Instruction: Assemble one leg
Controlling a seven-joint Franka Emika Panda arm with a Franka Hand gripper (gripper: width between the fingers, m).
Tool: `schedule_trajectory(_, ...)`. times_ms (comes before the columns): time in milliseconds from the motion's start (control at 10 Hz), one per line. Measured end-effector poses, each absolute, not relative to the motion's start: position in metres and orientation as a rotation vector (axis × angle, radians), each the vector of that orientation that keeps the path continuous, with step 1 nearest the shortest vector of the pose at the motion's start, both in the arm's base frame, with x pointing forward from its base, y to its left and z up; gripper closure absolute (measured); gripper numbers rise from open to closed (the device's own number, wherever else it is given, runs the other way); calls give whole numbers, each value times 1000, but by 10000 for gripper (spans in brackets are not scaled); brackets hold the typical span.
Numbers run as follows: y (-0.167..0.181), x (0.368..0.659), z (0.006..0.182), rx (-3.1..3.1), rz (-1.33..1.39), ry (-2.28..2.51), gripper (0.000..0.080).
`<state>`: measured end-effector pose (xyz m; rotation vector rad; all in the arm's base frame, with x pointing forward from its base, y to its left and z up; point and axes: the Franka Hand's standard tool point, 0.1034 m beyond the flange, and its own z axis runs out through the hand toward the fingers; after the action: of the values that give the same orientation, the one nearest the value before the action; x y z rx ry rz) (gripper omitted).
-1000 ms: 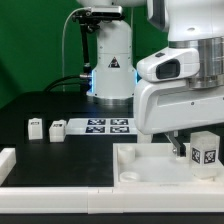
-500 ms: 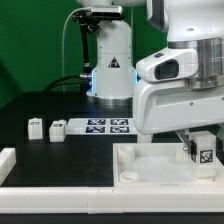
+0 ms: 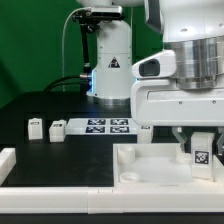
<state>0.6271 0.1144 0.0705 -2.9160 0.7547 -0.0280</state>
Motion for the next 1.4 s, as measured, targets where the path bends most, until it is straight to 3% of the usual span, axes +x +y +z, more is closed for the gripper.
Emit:
schedule_trajectory(500,112,626,69,-2527,47,1623,506)
schedule_trajectory(700,112,626,69,-2472,58,1698,506)
schedule_trajectory(800,112,626,69,-2504,54,1649,453)
schedule_trajectory(900,113,626,68,-2504,55,1649,286)
schedule_trajectory(1000,114,626,68,-2522,52,1621,286)
schedule_trajectory(1100,116,626,68,-2618,38,1461,175)
schedule_trajectory(1400,122,624,68,-2870,-3,849,151)
